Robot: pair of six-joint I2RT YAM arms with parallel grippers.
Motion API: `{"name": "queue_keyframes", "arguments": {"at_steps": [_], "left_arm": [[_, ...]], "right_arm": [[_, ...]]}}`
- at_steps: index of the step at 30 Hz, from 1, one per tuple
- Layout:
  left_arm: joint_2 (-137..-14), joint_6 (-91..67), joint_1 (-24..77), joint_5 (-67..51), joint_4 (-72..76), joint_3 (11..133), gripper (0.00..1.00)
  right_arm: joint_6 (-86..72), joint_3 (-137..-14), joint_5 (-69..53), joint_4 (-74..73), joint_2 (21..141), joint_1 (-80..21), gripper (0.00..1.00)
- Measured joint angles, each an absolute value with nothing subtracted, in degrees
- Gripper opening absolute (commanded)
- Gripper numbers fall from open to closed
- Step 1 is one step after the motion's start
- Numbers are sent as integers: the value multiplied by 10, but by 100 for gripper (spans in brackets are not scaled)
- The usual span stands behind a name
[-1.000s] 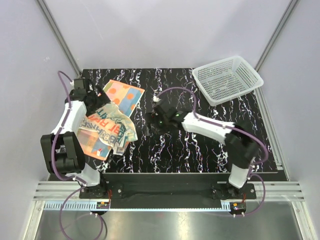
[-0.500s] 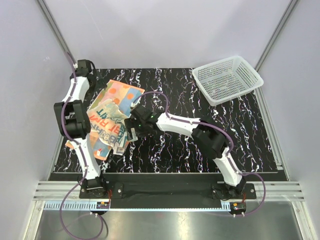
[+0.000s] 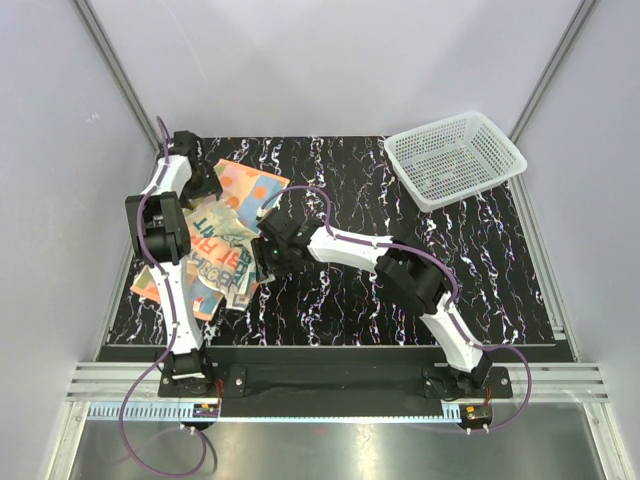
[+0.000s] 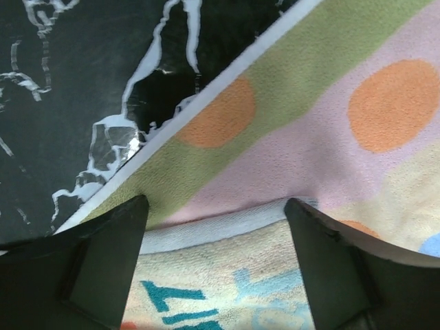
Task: Roll the towels
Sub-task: Move the towel to the center of the board
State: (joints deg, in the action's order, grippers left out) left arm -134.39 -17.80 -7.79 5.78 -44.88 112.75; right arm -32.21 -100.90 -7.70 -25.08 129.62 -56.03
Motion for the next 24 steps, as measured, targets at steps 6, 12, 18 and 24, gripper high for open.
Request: {"name": "queue_keyframes", "arguments": {"at_steps": [6, 12, 18, 24], "left_arm": [[-1369, -173, -73, 55, -466, 1170, 46], [-1393, -169, -74, 47, -471, 1210, 0], [-1392, -172, -78, 48, -471, 1209, 0], [-1365, -187, -124, 46, -493, 1173, 0]], "right_arm": [[-324, -1001, -88, -235, 1296, -560, 34], [-322, -972, -97, -216, 1296, -560, 0], [-321, -900, -93, -189, 1253, -558, 0], [-321, -738, -38, -185, 1134, -524, 0]]}}
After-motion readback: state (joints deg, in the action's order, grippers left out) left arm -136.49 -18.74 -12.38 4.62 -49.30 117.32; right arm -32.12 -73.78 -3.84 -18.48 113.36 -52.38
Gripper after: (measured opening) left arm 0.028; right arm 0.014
